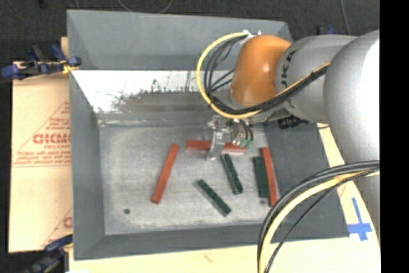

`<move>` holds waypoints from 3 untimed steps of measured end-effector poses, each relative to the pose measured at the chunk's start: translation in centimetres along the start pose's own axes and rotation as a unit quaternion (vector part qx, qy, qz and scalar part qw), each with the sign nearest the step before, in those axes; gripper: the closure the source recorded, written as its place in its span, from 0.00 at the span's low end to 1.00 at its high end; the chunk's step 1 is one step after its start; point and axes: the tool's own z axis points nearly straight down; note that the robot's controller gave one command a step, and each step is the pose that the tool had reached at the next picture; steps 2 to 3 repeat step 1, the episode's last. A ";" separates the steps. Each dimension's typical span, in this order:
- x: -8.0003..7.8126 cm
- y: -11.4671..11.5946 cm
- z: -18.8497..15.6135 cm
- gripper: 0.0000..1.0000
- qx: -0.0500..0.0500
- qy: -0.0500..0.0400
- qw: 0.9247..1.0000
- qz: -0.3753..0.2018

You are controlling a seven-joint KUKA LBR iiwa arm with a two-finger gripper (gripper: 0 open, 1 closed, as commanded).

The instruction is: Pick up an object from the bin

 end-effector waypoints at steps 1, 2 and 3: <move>-1.4 5.1 -14.9 1.00 -0.001 -0.004 0.999 -0.036; -1.4 5.1 -14.9 1.00 -0.001 -0.004 0.999 -0.036; -1.4 5.1 -14.9 1.00 -0.001 -0.004 0.999 -0.036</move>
Offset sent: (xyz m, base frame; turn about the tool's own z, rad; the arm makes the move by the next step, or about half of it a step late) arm 0.0152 0.0492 0.1421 -0.0658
